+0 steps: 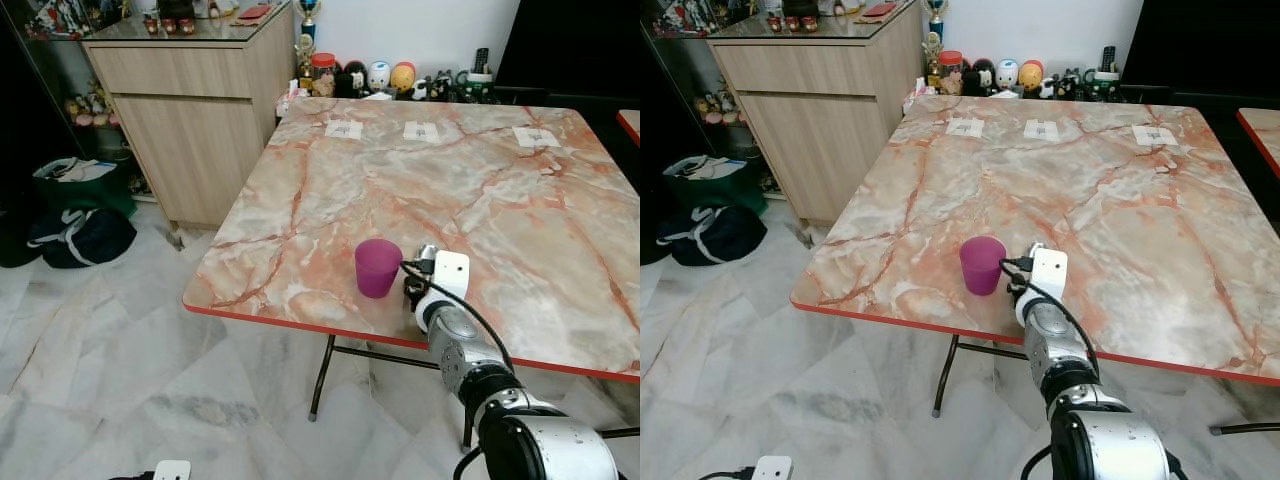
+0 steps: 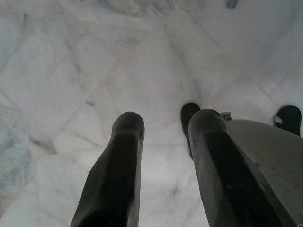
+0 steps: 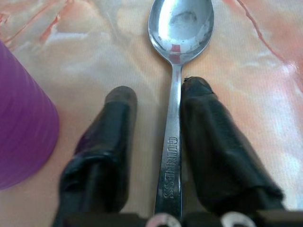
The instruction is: Setting the table
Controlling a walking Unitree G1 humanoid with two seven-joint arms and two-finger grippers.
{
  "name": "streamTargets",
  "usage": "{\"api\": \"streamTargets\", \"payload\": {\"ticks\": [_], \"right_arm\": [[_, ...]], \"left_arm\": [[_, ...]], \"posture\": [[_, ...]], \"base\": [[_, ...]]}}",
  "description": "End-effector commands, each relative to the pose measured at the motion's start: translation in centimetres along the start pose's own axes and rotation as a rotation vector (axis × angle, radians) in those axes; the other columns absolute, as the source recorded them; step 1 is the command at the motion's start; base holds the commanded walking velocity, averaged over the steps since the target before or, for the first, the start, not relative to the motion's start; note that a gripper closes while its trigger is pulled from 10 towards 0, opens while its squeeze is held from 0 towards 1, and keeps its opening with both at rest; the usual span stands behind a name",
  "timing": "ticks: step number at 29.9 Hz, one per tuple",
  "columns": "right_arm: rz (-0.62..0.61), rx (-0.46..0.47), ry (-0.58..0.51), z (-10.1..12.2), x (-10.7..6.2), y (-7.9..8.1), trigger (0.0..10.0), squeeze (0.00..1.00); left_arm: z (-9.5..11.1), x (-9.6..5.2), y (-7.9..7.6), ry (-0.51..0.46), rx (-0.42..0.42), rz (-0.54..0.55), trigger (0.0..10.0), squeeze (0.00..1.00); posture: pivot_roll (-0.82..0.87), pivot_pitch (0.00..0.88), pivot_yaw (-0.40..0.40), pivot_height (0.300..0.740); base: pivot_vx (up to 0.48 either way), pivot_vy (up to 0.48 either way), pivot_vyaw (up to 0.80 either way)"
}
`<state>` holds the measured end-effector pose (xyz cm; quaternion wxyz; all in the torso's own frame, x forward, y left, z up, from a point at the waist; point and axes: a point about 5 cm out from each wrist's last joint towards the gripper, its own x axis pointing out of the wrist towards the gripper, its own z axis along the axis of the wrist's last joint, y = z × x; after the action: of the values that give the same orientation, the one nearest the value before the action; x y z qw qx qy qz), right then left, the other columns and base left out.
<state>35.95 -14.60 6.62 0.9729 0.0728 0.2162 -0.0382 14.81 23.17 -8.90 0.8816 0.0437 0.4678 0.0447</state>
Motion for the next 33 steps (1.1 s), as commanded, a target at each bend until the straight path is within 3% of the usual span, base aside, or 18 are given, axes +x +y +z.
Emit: {"api": "streamTargets", "payload": {"ticks": [1,15,29,30,31,33], "right_arm": [[-0.001,-0.010,0.038,-0.7,0.0,0.1,0.0,0.00],[0.000,-0.022,0.042,-1.0,-0.1,0.1,0.0,0.00],[-0.099,-0.018,-0.044,-0.4,-0.3,-2.0,0.0,0.00],[-0.132,-0.015,-0.115,0.3,-0.4,-2.5,8.0,0.00],[-0.142,-0.017,-0.154,0.6,-0.5,-2.7,10.0,0.00],[-0.145,-0.035,-0.237,1.3,-0.9,-3.0,10.0,0.00]], "left_arm": [[-0.7,-0.2,0.1,0.020,-0.020,0.003,10.0,0.00],[-1.0,-0.3,0.1,0.025,-0.027,-0.007,10.0,0.00],[-1.0,-0.2,0.2,0.027,-0.022,-0.002,10.0,0.00],[-1.0,-0.3,0.2,0.028,-0.019,0.003,10.0,0.00],[-1.0,-0.3,0.3,0.028,-0.017,0.005,10.0,0.00],[-1.0,-0.3,0.3,0.029,-0.015,0.008,10.0,0.00]], "posture": [[-0.05,0.000,0.031,0.740],[-0.04,0.000,0.031,0.740],[-0.05,0.000,0.030,0.740],[-0.05,0.000,0.030,0.740],[-0.05,0.000,0.031,0.740],[-0.06,0.000,0.030,0.740]], "base": [[0.000,0.000,0.00],[0.000,0.000,0.00],[0.000,0.000,0.00],[0.000,0.000,0.00],[0.000,0.000,0.00],[0.000,0.000,0.00]]}}
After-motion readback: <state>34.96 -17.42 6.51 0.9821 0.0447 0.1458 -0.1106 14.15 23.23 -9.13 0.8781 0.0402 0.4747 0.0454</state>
